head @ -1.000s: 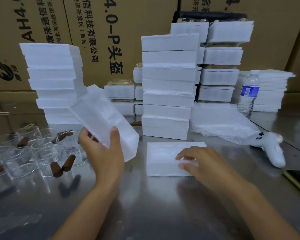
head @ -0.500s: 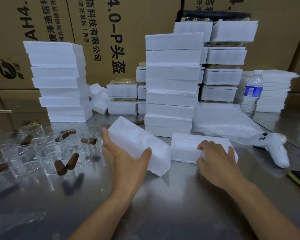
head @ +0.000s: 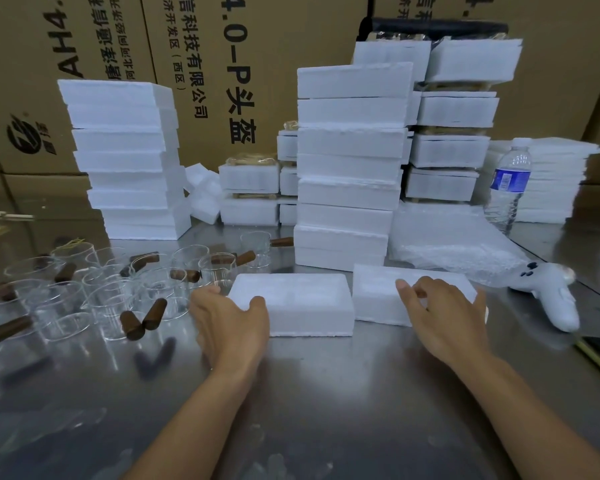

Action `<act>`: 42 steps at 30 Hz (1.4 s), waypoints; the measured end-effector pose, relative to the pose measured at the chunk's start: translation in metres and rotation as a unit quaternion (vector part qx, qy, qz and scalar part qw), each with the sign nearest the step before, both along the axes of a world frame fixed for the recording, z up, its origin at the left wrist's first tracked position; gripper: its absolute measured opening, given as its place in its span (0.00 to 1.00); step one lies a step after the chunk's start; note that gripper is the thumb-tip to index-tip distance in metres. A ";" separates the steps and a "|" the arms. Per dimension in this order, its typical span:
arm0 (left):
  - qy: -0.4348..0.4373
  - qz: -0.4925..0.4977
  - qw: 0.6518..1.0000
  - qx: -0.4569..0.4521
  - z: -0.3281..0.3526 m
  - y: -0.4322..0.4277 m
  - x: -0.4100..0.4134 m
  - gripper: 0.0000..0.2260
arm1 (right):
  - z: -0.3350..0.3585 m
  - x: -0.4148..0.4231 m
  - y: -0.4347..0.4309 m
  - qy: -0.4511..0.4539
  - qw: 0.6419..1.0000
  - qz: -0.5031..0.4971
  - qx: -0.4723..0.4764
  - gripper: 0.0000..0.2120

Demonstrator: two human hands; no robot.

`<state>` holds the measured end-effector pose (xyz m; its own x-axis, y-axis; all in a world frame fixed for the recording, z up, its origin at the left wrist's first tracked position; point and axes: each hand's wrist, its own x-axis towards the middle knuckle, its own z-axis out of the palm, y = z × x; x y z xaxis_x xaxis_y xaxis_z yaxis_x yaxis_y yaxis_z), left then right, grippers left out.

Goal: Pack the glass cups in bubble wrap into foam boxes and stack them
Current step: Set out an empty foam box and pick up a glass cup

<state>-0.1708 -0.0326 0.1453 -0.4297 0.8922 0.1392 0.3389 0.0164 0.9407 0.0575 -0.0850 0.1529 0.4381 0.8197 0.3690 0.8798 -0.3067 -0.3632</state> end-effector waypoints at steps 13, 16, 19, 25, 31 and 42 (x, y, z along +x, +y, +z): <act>0.284 -0.287 0.884 0.237 -0.010 -0.016 0.008 0.08 | 0.000 -0.010 -0.006 0.009 0.997 0.009 0.077 0.18; 0.251 -0.280 0.893 0.249 -0.011 -0.015 0.009 0.07 | 0.009 -0.025 -0.003 0.026 0.983 0.055 0.171 0.10; 0.171 -0.242 0.919 0.262 -0.003 -0.015 0.010 0.05 | 0.022 -0.054 0.012 0.076 0.960 0.164 0.215 0.02; -0.102 -0.109 0.957 0.247 0.012 -0.004 0.000 0.08 | 0.034 -0.131 0.079 0.188 0.936 0.285 0.079 0.13; -0.210 -0.039 0.955 0.206 0.009 0.008 -0.003 0.10 | 0.031 -0.156 0.139 0.063 0.953 0.295 -0.034 0.21; -0.233 -0.039 0.949 0.209 0.011 0.006 0.002 0.11 | 0.031 -0.165 0.171 -0.122 0.957 0.242 -0.105 0.13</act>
